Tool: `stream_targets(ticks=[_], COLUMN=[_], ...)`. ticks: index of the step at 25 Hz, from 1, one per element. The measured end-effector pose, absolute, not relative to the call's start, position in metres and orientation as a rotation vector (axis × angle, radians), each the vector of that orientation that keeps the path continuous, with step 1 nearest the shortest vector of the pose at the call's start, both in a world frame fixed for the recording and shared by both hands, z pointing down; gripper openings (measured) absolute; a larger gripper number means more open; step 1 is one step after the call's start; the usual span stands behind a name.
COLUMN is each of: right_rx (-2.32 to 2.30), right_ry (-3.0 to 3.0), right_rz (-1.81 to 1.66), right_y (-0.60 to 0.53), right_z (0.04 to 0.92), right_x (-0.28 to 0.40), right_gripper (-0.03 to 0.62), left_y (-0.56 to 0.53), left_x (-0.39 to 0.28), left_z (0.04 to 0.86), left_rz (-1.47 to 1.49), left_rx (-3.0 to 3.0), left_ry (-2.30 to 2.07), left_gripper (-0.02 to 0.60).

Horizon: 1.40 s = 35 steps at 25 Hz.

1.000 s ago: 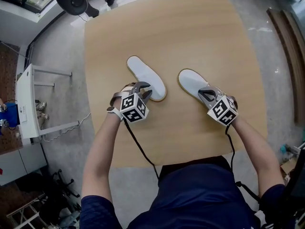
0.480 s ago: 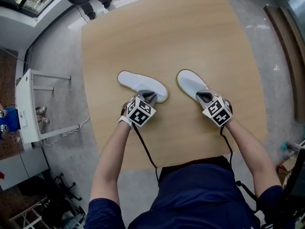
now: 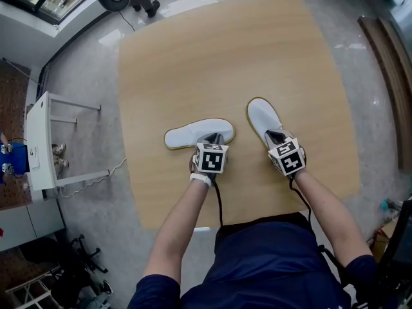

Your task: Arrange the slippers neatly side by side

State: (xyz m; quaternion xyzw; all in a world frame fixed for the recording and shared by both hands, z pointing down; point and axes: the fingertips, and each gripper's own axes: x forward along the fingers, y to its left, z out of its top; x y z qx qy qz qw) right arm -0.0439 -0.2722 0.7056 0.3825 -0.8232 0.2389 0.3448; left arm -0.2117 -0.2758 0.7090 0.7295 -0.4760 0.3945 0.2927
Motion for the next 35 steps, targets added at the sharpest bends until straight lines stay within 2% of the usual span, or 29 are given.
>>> stream_targets(ticks=[7,13,19,22,26,29,34,35], right_rx=[1.042,1.024,1.000,0.933,0.573,0.439,0.628,0.635], right_ry=[-2.122,-2.127,-2.136,-2.260,-2.294,-2.213,-2.267,-2.277], right_rz=[0.624,0.657,0.673,0.389,-0.056,-0.105,-0.039,-0.019], right_y=[-0.264,-0.269,-0.271,-0.277,-0.272,-0.266,-0.277,-0.277], right_z=[0.706,0.708,0.703,0.662,0.645,0.670,0.658,0.654], right_x=[-0.047,-0.046,-0.044,-0.053,-0.078,-0.077,-0.062,-0.061], right_gripper=[0.006,0.006,0.006,0.006,0.006,0.006,0.006,0.043], left_y=[-0.271,-0.274,-0.282,-0.274,-0.263,-0.252,-0.251,-0.251], left_x=[-0.208,-0.202,-0.234,-0.233,-0.235,-0.233,-0.239,-0.242], left_z=[0.696,0.649,0.643,0.645,0.666,0.685,0.692,0.690], left_rz=[0.800,0.766,1.170,1.458,1.784,1.910,1.907,1.877], left_rx=[1.731,1.917,2.278,2.532,2.707,2.746,2.744,2.736], left_ry=[-1.377,-1.360,-1.241,-1.005,-0.654,-0.432,-0.446,-0.465], left_gripper=[0.044,0.044,0.044,0.044,0.065,0.115,0.126,0.131])
